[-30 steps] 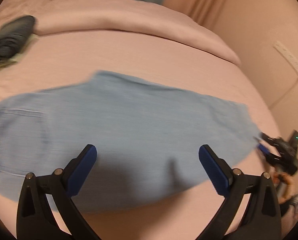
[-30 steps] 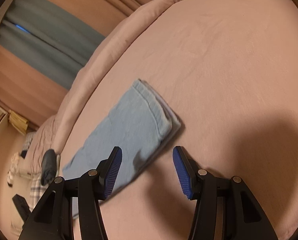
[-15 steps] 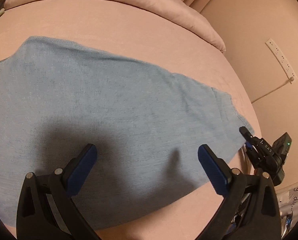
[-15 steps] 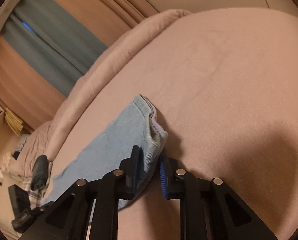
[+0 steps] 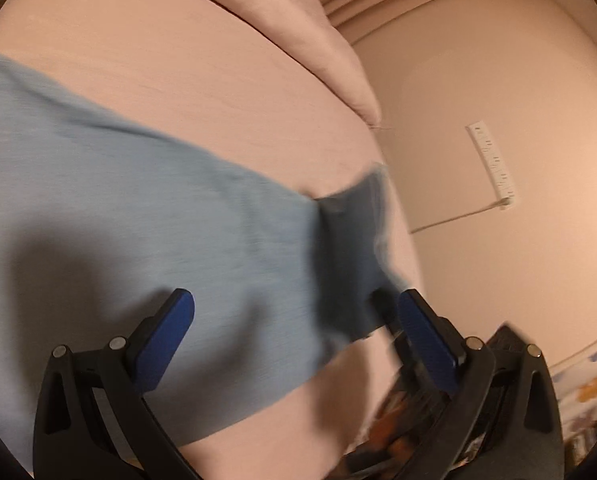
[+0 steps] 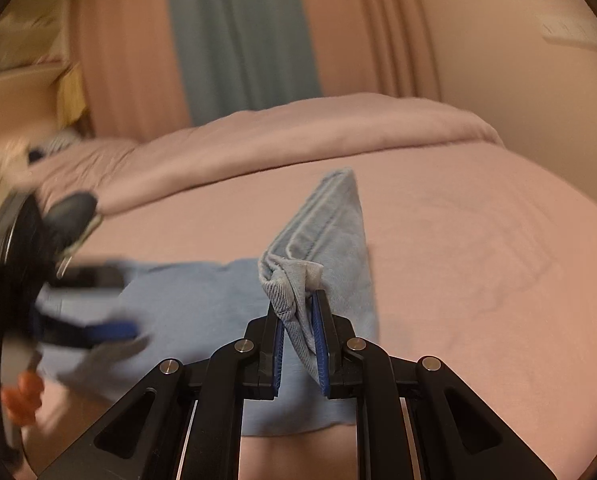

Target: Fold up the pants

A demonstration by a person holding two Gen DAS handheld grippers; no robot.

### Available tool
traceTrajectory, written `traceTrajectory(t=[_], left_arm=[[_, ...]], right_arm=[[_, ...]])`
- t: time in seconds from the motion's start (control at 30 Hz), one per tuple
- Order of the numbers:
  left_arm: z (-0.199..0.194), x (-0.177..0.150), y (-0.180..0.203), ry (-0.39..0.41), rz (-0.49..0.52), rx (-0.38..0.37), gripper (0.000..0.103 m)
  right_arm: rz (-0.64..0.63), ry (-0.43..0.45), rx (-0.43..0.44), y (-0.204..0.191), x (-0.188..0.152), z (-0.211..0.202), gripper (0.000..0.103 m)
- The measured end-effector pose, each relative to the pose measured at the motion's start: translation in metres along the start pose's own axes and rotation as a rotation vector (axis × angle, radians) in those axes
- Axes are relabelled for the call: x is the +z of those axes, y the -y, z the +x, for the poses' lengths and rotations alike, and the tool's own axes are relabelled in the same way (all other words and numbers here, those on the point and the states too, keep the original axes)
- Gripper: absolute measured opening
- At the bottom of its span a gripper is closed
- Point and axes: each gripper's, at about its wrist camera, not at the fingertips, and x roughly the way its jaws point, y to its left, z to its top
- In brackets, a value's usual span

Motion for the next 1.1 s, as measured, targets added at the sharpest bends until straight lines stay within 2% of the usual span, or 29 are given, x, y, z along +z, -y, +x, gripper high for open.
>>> traceTrajectory(t=[0.17, 0.23, 0.3, 0.37, 0.4, 0.43, 0.47, 0.53, 0.8, 1.1], left_arm=[[0.042, 0.016, 0.008, -0.053, -0.062, -0.068, 0.102], [0.050, 0.019, 0.005, -0.062, -0.093, -0.069, 0.100], [0.055, 0.021, 0.001, -0.056, -0.122, -0.058, 0.087], [0.053, 0.020, -0.001, -0.055, -0.126, -0.064, 0.046], [0.051, 0.020, -0.001, -0.056, -0.113, -0.047, 0.037], [0.047, 0.020, 0.000, -0.049, -0.090, -0.014, 0.022], [0.041, 0.022, -0.001, -0.041, -0.079, 0.000, 0.015], [0.024, 0.020, -0.001, -0.011, -0.045, 0.034, 0.012], [-0.038, 0.016, -0.021, 0.059, 0.055, 0.181, 0.012], [-0.085, 0.014, -0.062, 0.138, 0.001, 0.257, 0.010]], right_arm=[[-0.160, 0.000, -0.003, -0.037, -0.011, 0.002, 0.016], [-0.203, -0.001, -0.006, -0.045, -0.016, 0.002, 0.016], [-0.235, 0.003, -0.006, -0.052, -0.018, 0.000, 0.016], [-0.272, 0.015, -0.013, -0.060, -0.020, -0.003, 0.016], [-0.294, 0.021, -0.014, -0.066, -0.021, -0.005, 0.016], [-0.316, 0.022, -0.012, -0.071, -0.022, -0.006, 0.016], [-0.328, 0.022, -0.011, -0.076, -0.022, -0.006, 0.016], [-0.347, 0.015, 0.011, -0.084, -0.024, -0.007, 0.016], [-0.454, 0.000, 0.150, -0.139, -0.035, -0.004, 0.016], [-0.576, -0.043, 0.229, -0.187, -0.046, 0.004, 0.016]])
